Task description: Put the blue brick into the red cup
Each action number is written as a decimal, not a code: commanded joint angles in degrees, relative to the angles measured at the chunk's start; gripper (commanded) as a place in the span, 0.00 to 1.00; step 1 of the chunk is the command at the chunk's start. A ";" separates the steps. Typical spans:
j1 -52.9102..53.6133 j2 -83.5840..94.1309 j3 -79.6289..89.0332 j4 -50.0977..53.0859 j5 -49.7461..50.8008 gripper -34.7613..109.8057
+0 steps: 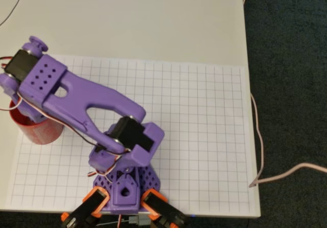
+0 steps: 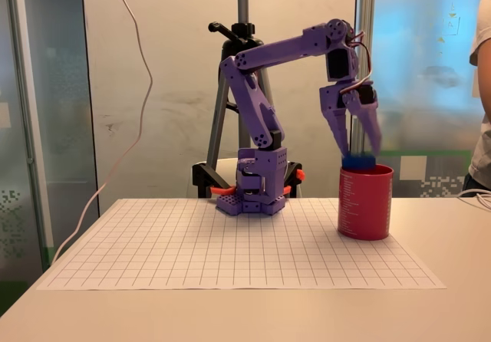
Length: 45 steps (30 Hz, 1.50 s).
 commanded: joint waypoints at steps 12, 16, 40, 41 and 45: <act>1.41 3.08 1.05 -0.79 -1.41 0.70; 1.58 1.58 0.53 0.09 -1.49 0.24; 45.00 9.49 15.12 -39.90 0.35 0.24; 48.52 9.84 14.59 -41.66 0.09 0.24; 61.17 14.15 13.89 -49.83 -0.62 0.24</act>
